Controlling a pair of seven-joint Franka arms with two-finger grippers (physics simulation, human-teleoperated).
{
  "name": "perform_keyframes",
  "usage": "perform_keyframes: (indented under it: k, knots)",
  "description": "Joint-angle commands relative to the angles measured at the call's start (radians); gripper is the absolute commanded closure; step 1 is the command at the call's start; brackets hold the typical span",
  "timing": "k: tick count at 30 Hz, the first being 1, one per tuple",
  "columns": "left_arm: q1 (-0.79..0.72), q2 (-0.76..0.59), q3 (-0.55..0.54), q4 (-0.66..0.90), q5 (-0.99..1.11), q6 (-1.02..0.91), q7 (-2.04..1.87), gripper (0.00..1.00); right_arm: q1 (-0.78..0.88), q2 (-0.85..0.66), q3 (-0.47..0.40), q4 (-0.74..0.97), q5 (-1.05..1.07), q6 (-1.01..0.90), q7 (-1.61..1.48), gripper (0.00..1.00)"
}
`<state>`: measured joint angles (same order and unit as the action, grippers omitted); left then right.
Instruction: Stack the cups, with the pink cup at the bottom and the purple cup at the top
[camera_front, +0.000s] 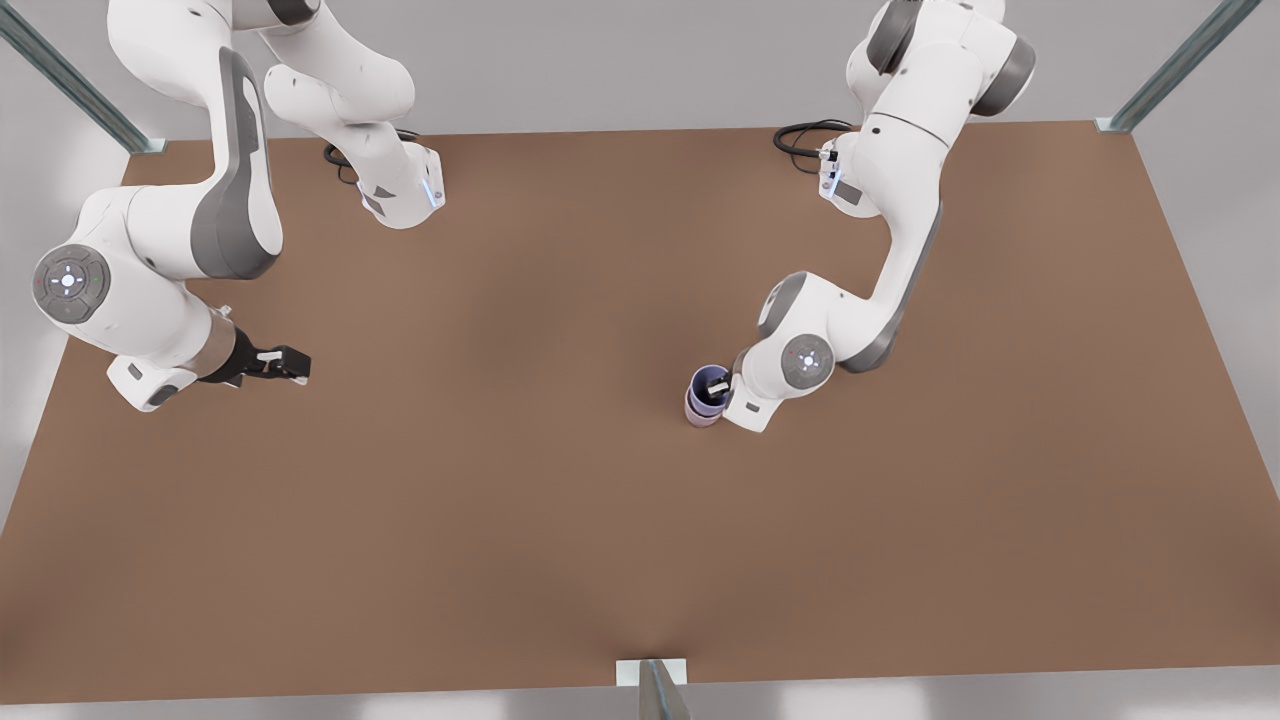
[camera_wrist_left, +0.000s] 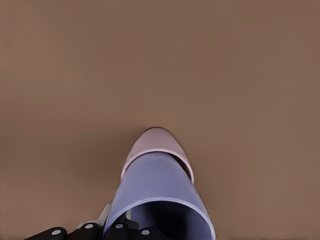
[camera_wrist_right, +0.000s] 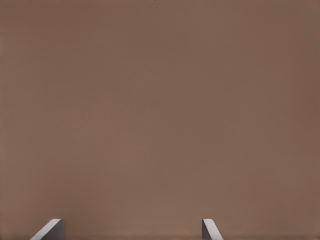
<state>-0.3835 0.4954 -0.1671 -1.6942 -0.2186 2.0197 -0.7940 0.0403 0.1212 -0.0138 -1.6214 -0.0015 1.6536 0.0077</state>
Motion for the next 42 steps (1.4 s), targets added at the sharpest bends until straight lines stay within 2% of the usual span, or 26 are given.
perform_keyframes:
  k: [1, 4, 10, 13, 15, 17, 29, 42]
  knots:
    - [0.000, 0.002, -0.003, 0.001, -0.065, 0.002, 0.002, 0.79, 0.000, 0.000, 0.000, 0.000, 0.000, 0.000, 0.000, 0.00]
    - [0.000, 0.002, -0.006, -0.001, -0.065, 0.002, 0.002, 0.78, 0.000, 0.000, 0.000, 0.000, 0.000, 0.000, 0.000, 0.00]
    - [0.000, 0.003, -0.006, -0.001, -0.065, 0.004, 0.002, 0.68, 0.001, 0.003, 0.000, 0.003, 0.000, 0.005, 0.000, 0.00]
    - [0.000, 0.008, -0.005, 0.001, -0.065, 0.004, 0.002, 0.58, 0.004, 0.009, 0.002, 0.014, 0.000, 0.006, 0.002, 0.00]
    - [0.000, 0.008, -0.005, 0.001, -0.065, 0.007, 0.002, 0.39, 0.003, 0.011, 0.002, 0.015, 0.000, 0.005, 0.002, 0.00]
    - [0.000, 0.008, -0.006, 0.001, -0.065, 0.010, 0.002, 0.34, 0.003, 0.014, 0.002, 0.026, 0.008, 0.005, 0.002, 0.00]
    - [0.002, 0.008, -0.006, 0.001, -0.065, 0.010, 0.001, 0.33, -0.023, 0.078, 0.008, 0.054, 0.045, 0.018, -0.055, 0.00]
    - [0.002, 0.006, -0.006, 0.001, -0.065, 0.008, -0.001, 0.32, -0.025, 0.083, 0.008, 0.058, 0.041, -0.002, -0.064, 0.00]
